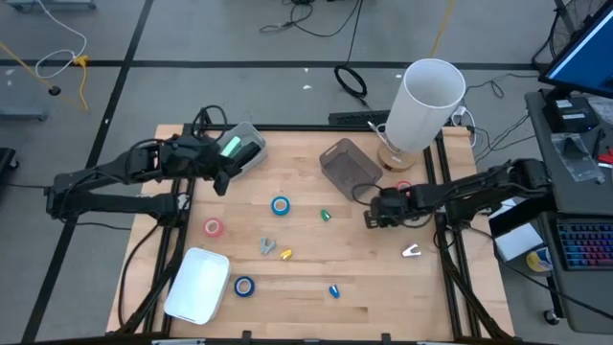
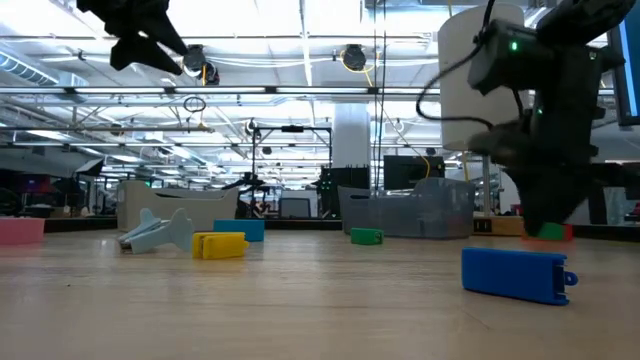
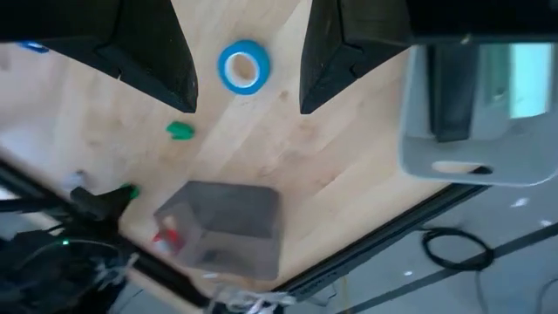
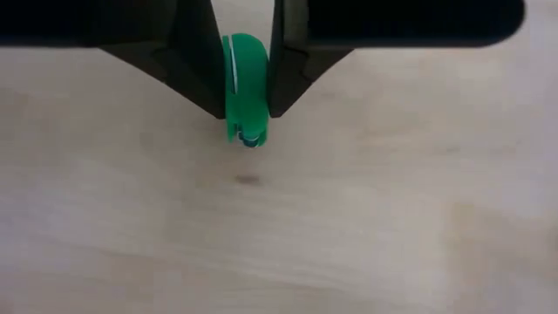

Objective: Pick and place Stapler, Stapler remover, tape
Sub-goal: Put the right green stapler into the gray bin

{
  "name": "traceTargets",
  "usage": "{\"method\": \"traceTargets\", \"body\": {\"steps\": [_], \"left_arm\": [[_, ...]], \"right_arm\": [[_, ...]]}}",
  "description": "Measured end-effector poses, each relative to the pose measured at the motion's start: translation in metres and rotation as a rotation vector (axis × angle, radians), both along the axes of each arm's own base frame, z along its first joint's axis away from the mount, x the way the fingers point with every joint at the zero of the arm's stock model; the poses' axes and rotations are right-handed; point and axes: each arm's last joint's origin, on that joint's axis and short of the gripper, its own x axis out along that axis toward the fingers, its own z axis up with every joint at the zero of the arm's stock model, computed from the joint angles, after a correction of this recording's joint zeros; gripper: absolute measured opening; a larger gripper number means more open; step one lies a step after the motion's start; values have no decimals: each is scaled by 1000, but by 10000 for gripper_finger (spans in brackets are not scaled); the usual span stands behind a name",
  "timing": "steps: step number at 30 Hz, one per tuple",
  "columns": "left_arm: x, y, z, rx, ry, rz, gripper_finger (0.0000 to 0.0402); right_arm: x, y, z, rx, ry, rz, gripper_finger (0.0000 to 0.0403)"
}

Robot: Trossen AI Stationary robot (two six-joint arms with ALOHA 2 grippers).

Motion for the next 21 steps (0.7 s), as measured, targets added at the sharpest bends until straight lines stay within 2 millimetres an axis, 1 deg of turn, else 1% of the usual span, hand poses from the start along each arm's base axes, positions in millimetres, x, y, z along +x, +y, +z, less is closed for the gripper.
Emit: {"method": "traceTargets", "body": {"steps": [2,6,9,12,14,16,21], "left_arm": [[3,-1,2,-14,-31,-36,200],[17,-4,4,-35,-84,-115,200],[32,-7,3,-40,-112,-181,200],[49,-10,0,-45,-127,-242,200],[62,-12,-3,-55,-144,-290,200],[74,-14,-6,-71,-156,-335,200],[105,-15,-16,-99,-216,-423,200]], "right_arm": [[7,1,8,19,-113,31,56],[28,3,35,38,-477,75,61],[41,4,58,19,-746,107,61],[49,3,78,-23,-962,127,58],[52,1,86,-65,-1048,129,57],[54,1,90,-107,-1099,125,57],[60,-1,91,-201,-1144,125,56]]}}
